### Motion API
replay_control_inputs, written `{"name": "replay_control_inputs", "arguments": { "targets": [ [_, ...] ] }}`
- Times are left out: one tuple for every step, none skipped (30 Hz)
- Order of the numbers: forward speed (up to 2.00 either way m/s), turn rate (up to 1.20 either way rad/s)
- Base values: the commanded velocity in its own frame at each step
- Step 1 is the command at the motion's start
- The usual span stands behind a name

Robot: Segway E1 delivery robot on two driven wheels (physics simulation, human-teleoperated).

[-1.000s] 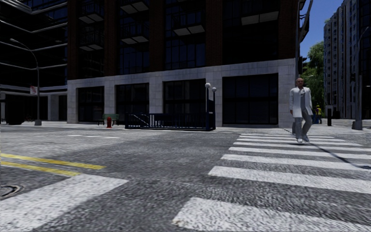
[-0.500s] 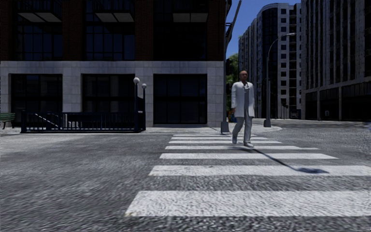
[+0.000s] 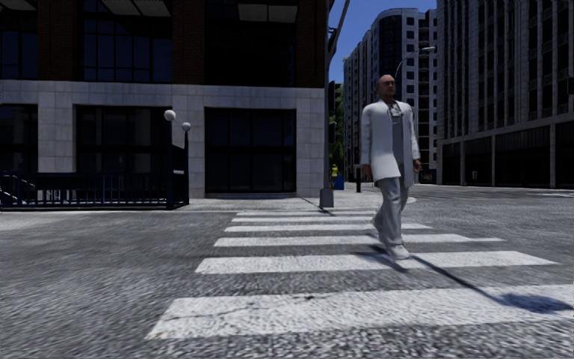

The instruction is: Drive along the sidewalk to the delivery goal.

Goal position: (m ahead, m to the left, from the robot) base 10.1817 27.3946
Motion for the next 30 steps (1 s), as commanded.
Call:
{"name": "replay_control_inputs", "arguments": {
  "targets": [
    [2.00,0.00],
    [2.00,0.00],
    [2.00,0.00],
    [2.00,0.00],
    [2.00,0.00],
    [2.00,0.00],
    [2.00,0.00],
    [2.00,0.00],
    [2.00,0.00],
    [2.00,0.00],
    [2.00,0.00],
    [2.00,0.06],
    [2.00,0.12],
    [2.00,0.20],
    [2.00,0.20],
    [2.00,0.25],
    [2.00,0.27],
    [2.00,0.23],
    [2.00,0.06],
    [2.00,0.06],
    [2.00,0.00],
    [2.00,0.00],
    [2.00,0.00],
    [2.00,0.00],
    [2.00,0.00],
    [2.00,0.00],
    [2.00,0.00],
    [2.00,0.00],
    [2.00,0.00],
    [2.00,0.00]
  ]
}}
